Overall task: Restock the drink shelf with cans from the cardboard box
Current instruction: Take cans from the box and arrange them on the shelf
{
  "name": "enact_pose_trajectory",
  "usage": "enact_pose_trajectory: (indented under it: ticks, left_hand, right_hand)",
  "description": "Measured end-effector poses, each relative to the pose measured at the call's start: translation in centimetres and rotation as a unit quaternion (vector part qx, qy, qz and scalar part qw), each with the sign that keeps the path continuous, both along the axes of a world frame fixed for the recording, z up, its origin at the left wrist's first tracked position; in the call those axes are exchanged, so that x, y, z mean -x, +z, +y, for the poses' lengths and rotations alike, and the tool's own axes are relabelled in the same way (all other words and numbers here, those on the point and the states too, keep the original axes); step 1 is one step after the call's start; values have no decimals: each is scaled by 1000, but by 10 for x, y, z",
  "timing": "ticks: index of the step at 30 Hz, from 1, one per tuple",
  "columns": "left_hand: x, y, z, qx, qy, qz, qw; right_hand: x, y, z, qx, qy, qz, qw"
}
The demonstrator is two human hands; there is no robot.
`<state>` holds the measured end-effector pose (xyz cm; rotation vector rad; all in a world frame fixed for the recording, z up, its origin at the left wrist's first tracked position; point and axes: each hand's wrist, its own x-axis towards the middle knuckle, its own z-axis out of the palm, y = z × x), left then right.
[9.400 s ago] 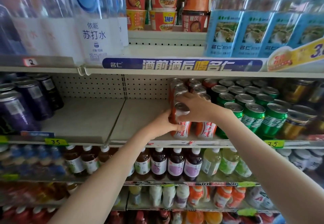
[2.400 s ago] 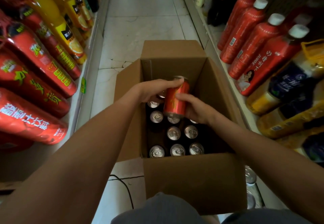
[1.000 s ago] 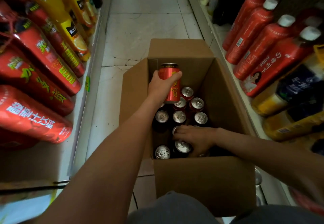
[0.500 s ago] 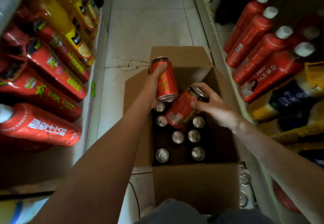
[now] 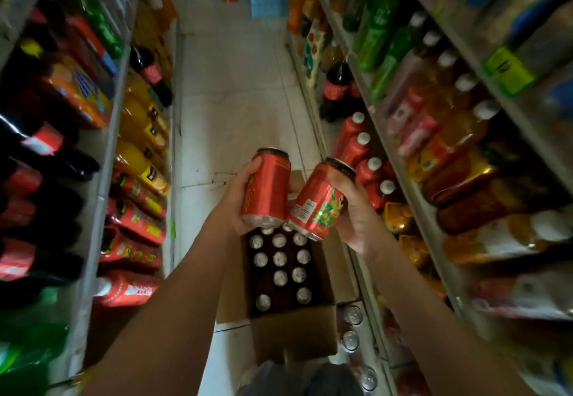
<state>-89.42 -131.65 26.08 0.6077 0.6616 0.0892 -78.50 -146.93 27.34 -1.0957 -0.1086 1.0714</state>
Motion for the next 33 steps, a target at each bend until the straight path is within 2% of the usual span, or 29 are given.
enact_pose_trajectory:
  ticks: [5,8,12,17,23,28,33]
  left_hand:
    - [-14,120,-27,-30,-60,45,997]
    - [-22,185,-43,-39,-87,52,994]
    - [-33,255,-58,-70,-126,63,988]
    - [-49,329,-62,-107,-160,52,980]
    - [-63,394,-66,-140,-207,8,968]
    - [-85,447,-94,-194,-277,-59,939]
    - [-100,481,-138,-227,-345,-116,903]
  right_hand:
    - [4,123,-22,35,-39,67,996]
    - [1,185,-42,43,-77,73,993]
    - [-5,252,-67,20,-76,78,994]
    - [-7,316,-81,-21,-91,12,996]
    - [14,388,-91,-44,-189,-75,978]
    - [22,439,-121,-56,-285,-160,944]
    - [23,478,-176,-34,-373,-197,906]
